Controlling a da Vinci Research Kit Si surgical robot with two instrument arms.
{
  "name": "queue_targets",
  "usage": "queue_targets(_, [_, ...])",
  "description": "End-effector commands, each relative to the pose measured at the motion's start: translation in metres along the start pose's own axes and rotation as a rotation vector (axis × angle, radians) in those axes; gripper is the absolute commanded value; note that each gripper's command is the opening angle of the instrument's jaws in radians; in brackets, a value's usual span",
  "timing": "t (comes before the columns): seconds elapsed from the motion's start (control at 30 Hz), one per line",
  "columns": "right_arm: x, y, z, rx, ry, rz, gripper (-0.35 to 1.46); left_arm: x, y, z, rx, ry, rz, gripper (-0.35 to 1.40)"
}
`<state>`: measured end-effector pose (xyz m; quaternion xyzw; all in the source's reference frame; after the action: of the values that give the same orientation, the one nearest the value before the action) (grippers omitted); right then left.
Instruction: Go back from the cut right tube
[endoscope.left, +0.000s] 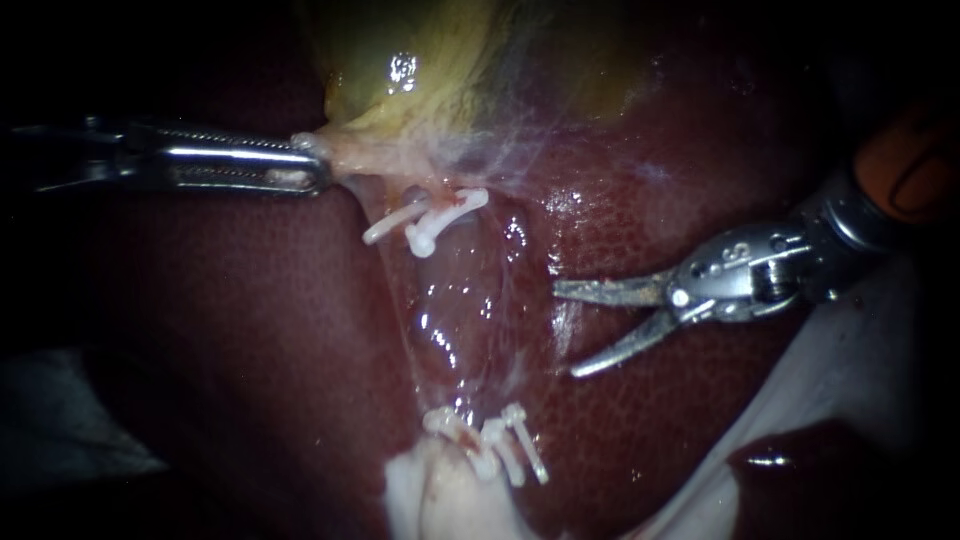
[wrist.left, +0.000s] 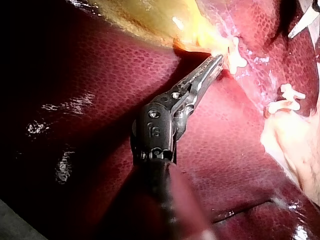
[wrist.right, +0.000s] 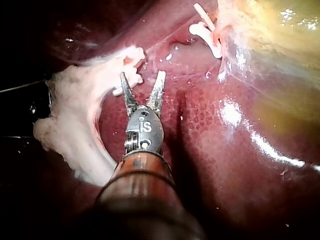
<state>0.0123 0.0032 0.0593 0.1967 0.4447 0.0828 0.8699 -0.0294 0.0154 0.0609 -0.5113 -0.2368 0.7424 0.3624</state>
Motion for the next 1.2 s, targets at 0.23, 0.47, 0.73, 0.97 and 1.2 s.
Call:
queue_targets(0.23, [0.0003, -0.0003, -0.0008, -0.075, -0.074, -0.009, 1.45, 0.0000, 0.0000, 0.0000, 0.003, 0.001, 0.000, -0.35])
queue_targets(0.47, [0.0006, 0.0002, -0.0021, -0.142, -0.103, -0.010, 1.45, -0.0008, -0.0005, 0.0011, 0.009, 0.002, 0.004, -0.35])
queue_targets(0.73, [0.0005, 0.0002, -0.0024, -0.125, -0.103, -0.007, 1.45, -0.0032, -0.0020, 0.0045, 0.018, -0.007, 0.013, -0.35])
queue_targets(0.97, [0.0005, 0.0002, -0.0024, -0.124, -0.103, -0.007, 1.45, -0.0043, -0.0026, 0.0059, 0.011, -0.018, 0.008, -0.35])
queue_targets(1.2, [0.0005, 0.0002, -0.0024, -0.124, -0.103, -0.007, 1.45, -0.0042, -0.0025, 0.0060, 0.011, -0.018, 0.008, -0.35])
